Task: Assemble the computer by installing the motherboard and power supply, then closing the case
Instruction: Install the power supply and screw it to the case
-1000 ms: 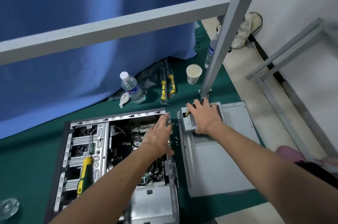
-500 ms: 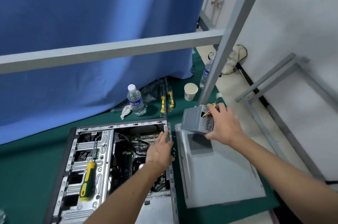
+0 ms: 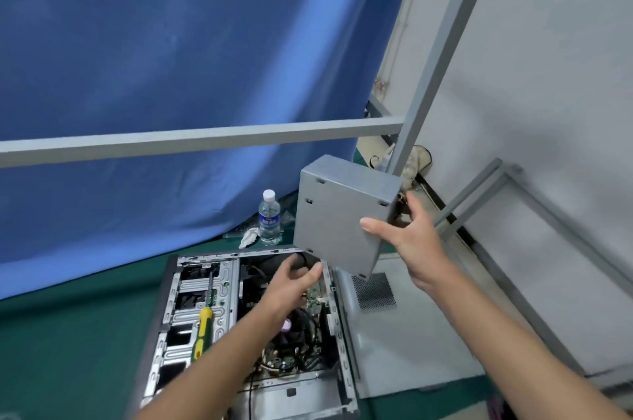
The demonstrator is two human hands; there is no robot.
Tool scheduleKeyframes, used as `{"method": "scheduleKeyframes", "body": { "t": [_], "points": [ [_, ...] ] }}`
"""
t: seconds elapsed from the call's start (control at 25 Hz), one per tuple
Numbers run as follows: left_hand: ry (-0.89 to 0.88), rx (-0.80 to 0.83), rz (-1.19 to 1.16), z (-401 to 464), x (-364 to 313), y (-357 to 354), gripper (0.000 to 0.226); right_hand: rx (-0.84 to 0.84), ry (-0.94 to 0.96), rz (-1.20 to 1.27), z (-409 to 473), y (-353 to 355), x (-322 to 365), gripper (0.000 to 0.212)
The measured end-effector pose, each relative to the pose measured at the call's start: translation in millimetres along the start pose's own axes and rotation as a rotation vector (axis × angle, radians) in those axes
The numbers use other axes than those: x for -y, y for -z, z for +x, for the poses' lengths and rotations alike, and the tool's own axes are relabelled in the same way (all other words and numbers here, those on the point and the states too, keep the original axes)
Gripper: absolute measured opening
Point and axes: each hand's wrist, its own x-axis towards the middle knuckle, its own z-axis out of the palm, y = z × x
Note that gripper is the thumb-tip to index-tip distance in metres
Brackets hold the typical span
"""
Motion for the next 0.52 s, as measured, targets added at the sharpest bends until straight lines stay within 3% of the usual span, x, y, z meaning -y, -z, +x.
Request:
{"method": "scheduleKeyframes", "body": {
  "t": [0.2,0.28,0.4,0.52],
  "points": [
    [-0.096,0.168,-0.317,-47.5,-10.6,47.3,0.118,-0.023,-0.178,0.357,-40.5,-45.8,10.8,0.061],
    [-0.158,0.268,-0.378,-64.0,-20.1,55.5,0.115,-0.01,-0.27,0.454,-53.8,-58.0,10.4,0.058],
    [-0.224,0.371,-0.38,-88.6,-34.6,55.1,0.102,0.035,-0.38,0.609,-73.2,-72.0,9.7,0.07],
    [-0.218,0.322,-0.351,-105.0,-45.8,50.5,0.095,0.061,-0.414,0.687,-84.3,-78.0,3.5,0.078]
  ]
}}
